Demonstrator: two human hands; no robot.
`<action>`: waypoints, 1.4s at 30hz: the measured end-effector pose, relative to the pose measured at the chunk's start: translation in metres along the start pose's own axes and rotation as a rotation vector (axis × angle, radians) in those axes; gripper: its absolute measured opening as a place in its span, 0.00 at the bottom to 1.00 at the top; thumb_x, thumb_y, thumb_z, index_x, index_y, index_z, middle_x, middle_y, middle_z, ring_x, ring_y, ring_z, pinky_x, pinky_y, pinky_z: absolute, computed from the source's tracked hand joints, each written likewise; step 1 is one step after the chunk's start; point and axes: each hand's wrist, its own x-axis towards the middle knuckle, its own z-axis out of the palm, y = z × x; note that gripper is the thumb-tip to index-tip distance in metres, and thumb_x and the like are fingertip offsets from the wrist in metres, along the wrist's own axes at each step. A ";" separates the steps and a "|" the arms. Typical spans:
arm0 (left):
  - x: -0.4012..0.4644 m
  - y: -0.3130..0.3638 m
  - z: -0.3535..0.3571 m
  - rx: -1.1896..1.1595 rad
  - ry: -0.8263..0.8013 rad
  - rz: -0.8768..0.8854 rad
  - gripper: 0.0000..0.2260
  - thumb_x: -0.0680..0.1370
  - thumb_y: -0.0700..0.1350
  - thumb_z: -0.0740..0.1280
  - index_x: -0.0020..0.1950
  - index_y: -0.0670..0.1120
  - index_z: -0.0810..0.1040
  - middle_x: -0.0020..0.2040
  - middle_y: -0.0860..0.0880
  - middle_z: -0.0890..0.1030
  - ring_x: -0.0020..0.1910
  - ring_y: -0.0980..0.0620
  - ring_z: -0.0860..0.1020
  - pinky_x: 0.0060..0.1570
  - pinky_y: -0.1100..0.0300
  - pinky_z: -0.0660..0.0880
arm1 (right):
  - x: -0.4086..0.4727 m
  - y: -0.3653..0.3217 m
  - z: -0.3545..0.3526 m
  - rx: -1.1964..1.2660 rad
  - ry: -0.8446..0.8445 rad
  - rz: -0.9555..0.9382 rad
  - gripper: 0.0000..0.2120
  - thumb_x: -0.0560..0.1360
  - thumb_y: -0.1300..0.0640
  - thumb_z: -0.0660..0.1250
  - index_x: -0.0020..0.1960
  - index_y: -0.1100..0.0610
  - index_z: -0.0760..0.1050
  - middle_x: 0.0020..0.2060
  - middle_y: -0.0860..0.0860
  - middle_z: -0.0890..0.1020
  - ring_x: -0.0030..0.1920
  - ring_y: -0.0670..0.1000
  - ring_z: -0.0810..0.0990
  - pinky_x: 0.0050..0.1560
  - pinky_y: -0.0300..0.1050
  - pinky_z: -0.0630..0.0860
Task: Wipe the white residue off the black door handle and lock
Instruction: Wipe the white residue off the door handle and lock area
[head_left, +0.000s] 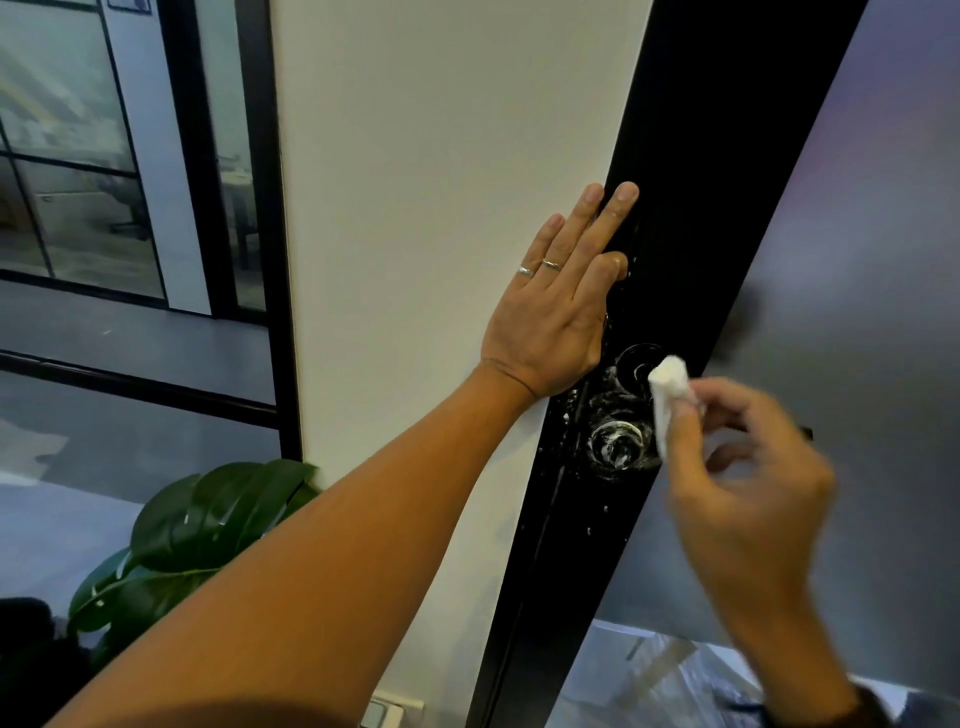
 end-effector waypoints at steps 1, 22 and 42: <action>0.000 0.000 0.001 -0.003 -0.004 -0.001 0.11 0.83 0.33 0.62 0.61 0.39 0.81 0.82 0.36 0.68 0.84 0.35 0.63 0.84 0.41 0.59 | -0.014 -0.001 0.014 0.097 0.037 0.114 0.06 0.80 0.63 0.71 0.54 0.55 0.79 0.42 0.43 0.82 0.38 0.48 0.82 0.34 0.38 0.77; -0.001 -0.004 0.005 -0.015 -0.007 -0.001 0.10 0.82 0.32 0.63 0.55 0.42 0.82 0.81 0.35 0.69 0.83 0.34 0.64 0.85 0.45 0.55 | -0.027 0.037 0.134 -0.349 0.195 0.242 0.20 0.86 0.50 0.60 0.75 0.54 0.75 0.63 0.57 0.80 0.58 0.60 0.78 0.54 0.60 0.76; -0.002 -0.002 0.003 -0.020 -0.037 -0.010 0.10 0.82 0.34 0.61 0.56 0.42 0.81 0.82 0.35 0.68 0.83 0.33 0.62 0.85 0.42 0.56 | -0.034 0.071 0.116 -0.027 0.439 0.501 0.10 0.76 0.45 0.75 0.54 0.47 0.86 0.49 0.46 0.85 0.55 0.54 0.77 0.61 0.60 0.72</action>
